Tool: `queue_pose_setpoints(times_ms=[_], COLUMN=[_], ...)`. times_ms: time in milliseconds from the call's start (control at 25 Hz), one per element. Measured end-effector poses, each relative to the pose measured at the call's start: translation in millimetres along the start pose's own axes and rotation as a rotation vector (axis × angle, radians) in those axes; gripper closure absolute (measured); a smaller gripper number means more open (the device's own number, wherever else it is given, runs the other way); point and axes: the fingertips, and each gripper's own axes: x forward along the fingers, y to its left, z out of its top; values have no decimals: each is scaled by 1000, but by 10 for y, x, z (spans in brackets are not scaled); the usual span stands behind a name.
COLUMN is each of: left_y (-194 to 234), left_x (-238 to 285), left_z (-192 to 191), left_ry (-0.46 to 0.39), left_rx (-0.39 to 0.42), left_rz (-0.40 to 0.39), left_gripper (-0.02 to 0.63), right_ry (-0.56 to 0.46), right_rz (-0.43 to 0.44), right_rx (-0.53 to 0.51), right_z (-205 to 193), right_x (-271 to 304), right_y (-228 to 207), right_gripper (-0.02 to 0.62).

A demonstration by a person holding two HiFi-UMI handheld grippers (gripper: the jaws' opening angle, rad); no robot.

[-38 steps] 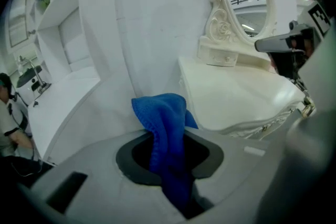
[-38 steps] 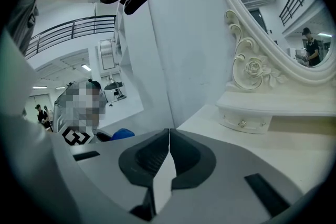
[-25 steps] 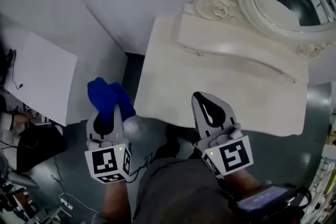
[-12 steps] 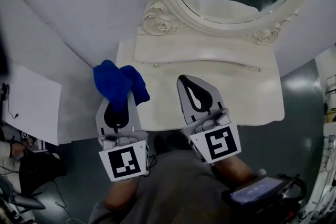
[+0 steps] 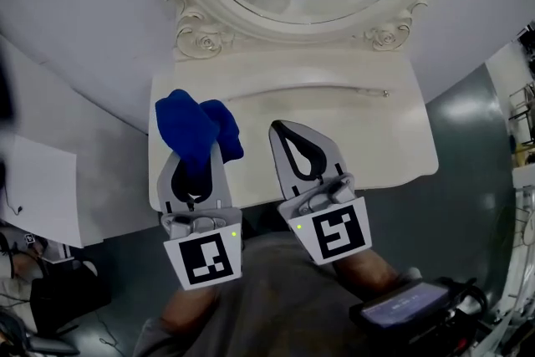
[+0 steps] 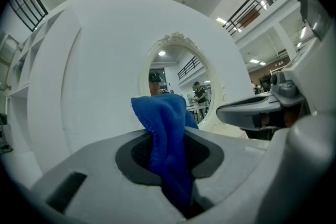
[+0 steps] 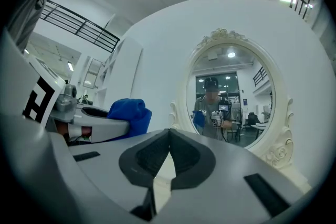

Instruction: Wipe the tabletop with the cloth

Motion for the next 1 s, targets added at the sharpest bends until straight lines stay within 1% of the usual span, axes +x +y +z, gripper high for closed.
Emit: queue_pose_setpoints(times_ms=[160,280,1000], left_y=[-210,-292,-438], left_x=[50,60,118], left_z=[62,77,57], left_ry=[-1,-2,2], left_rx=[14,24,28], left_rz=[-28,-38,-76], left_gripper=[512,512,512], right_ry=[-4,-3,12], right_rz=[-14,-22,-49], right_rx=[9,11,9], right_z=[21,4,-50], right_x=[-105,-147,-180], right_y=[-168,-231,-330], right_gripper=[581,583,583])
